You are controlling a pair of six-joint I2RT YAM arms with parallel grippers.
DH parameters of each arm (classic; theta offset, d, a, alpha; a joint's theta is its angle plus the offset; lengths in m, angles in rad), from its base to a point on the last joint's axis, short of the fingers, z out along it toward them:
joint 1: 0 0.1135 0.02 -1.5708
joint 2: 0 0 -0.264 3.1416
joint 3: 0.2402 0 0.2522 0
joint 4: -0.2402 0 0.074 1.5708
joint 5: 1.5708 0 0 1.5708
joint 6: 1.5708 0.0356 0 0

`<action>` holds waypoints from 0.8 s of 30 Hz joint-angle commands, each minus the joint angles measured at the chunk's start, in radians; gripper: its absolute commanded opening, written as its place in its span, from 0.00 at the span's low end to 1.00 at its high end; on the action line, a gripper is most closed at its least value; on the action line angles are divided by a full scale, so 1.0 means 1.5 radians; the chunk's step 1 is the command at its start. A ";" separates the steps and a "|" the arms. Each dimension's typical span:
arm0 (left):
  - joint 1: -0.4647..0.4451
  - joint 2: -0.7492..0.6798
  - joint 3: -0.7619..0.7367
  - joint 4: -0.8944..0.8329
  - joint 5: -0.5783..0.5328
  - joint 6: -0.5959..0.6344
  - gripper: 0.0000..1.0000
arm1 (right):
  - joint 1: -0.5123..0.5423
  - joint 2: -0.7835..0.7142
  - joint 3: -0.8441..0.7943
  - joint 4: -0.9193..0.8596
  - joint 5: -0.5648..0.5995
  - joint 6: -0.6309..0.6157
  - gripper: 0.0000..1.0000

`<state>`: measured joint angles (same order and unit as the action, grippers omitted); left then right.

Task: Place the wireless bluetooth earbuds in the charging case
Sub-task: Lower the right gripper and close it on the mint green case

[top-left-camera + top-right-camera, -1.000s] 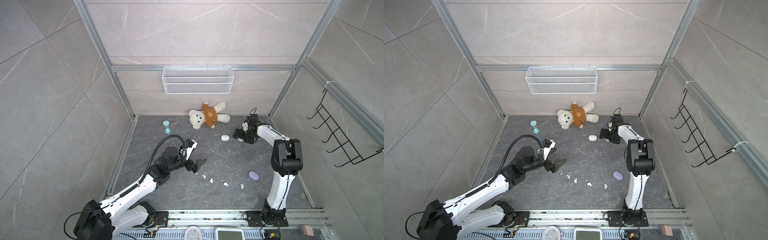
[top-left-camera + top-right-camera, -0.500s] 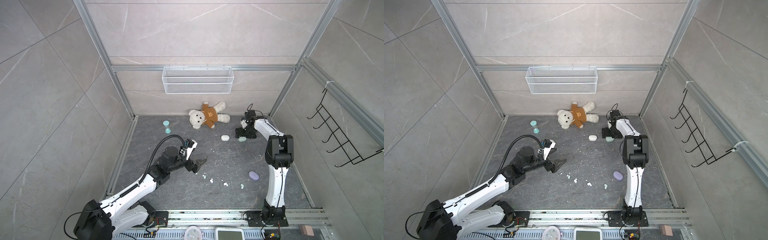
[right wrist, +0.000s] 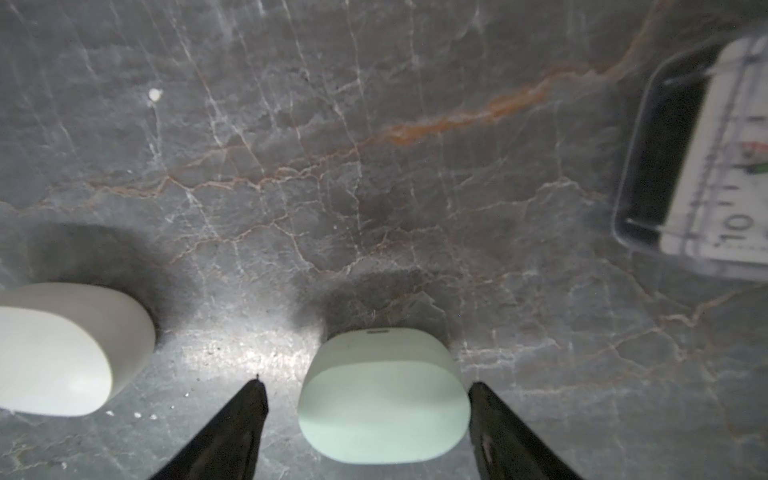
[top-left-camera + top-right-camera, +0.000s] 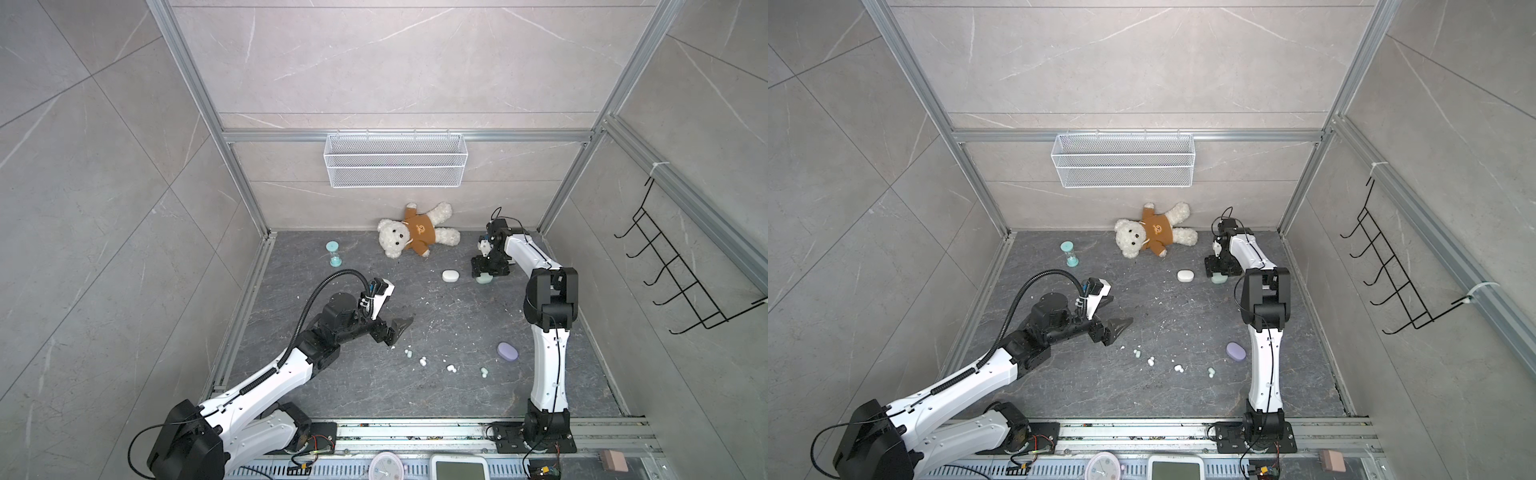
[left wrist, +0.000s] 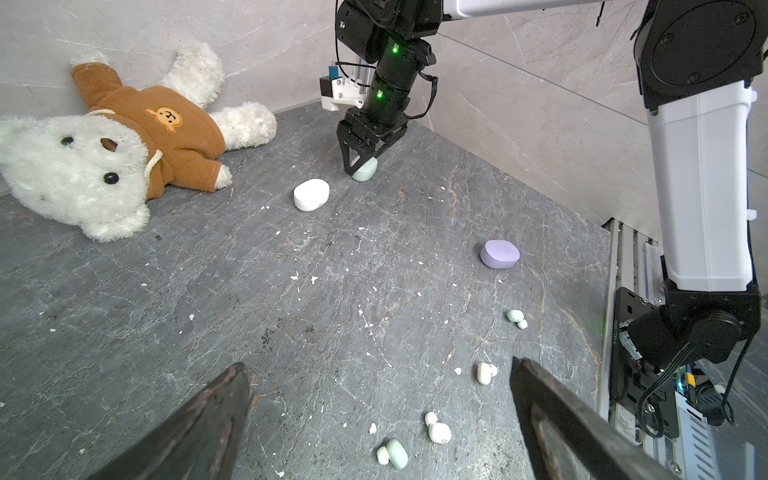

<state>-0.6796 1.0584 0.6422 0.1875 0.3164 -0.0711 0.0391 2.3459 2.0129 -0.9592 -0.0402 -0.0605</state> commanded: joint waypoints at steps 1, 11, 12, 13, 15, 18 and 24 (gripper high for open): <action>0.003 -0.012 0.013 0.018 0.008 -0.001 1.00 | 0.001 0.017 0.022 -0.038 0.005 -0.018 0.77; 0.004 -0.014 0.013 0.018 0.007 -0.003 1.00 | 0.001 0.018 0.025 -0.041 0.017 -0.015 0.70; 0.004 -0.013 0.013 0.018 0.007 -0.004 1.00 | 0.002 0.019 0.025 -0.041 0.019 -0.015 0.70; 0.004 -0.013 0.013 0.018 0.006 -0.003 1.00 | 0.002 0.022 0.029 -0.043 0.019 -0.015 0.70; 0.004 -0.013 0.013 0.018 0.007 -0.004 1.00 | 0.004 0.027 0.034 -0.048 0.022 -0.014 0.69; 0.004 -0.016 0.013 0.018 0.007 -0.004 1.00 | 0.007 0.032 0.038 -0.049 0.026 -0.013 0.68; 0.004 -0.016 0.013 0.016 0.004 -0.004 1.00 | 0.009 0.037 0.046 -0.055 0.029 -0.011 0.65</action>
<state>-0.6796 1.0573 0.6422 0.1871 0.3164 -0.0715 0.0429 2.3707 2.0487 -1.0039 -0.0124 -0.0753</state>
